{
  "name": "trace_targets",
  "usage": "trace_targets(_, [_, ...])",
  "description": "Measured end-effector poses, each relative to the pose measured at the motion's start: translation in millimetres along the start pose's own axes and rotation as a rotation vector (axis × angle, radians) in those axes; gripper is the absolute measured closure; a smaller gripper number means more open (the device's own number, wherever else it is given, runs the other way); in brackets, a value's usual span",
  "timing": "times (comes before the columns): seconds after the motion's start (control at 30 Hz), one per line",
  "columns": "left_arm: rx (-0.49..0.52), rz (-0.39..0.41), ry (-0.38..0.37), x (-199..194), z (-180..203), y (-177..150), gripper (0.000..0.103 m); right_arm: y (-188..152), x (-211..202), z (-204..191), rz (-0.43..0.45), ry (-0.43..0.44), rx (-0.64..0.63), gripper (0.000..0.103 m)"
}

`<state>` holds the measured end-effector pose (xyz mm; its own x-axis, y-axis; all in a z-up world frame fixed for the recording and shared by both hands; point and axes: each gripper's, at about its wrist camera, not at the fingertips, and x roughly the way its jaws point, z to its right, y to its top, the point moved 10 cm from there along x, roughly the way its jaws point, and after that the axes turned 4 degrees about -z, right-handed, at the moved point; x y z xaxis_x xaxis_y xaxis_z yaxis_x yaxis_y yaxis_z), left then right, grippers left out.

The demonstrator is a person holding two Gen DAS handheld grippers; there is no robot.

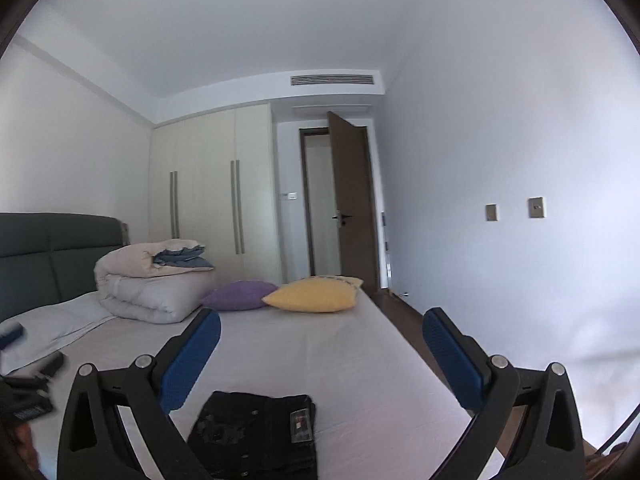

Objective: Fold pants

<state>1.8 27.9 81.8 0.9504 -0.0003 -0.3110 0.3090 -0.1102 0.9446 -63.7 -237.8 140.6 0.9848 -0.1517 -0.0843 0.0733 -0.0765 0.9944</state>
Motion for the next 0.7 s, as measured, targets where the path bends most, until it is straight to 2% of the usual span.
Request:
trace_targets(0.1, [-0.018,-0.123,-0.04,12.0,8.6,-33.1,0.0,-21.9,-2.5,-13.1,-0.107,0.048,-0.014,0.0])
trace_targets(0.2, [-0.049,-0.242,-0.096,28.5,19.5,-71.1,0.0,-61.2,11.0,-17.1,-0.241,-0.008,-0.051,0.0])
trace_targets(0.3, [-0.049,-0.327,-0.108,39.2,26.0,-102.0,0.0,-102.7,22.9,-16.2,-0.372,-0.022,-0.018,0.0])
trace_targets(0.4, [-0.061,-0.386,-0.114,53.4,30.8,-127.1,0.0,-139.1,31.1,-13.3,-0.497,-0.033,0.026,0.0])
trace_targets(0.53, [-0.059,-0.438,-0.116,73.5,39.7,-154.3,0.0,-182.6,33.7,-14.2,-0.614,-0.045,0.066,0.0])
trace_targets(0.7, [-0.042,-0.461,-0.116,90.2,47.3,-175.4,0.0,-207.7,37.3,-28.6,-0.667,-0.035,0.04,0.0])
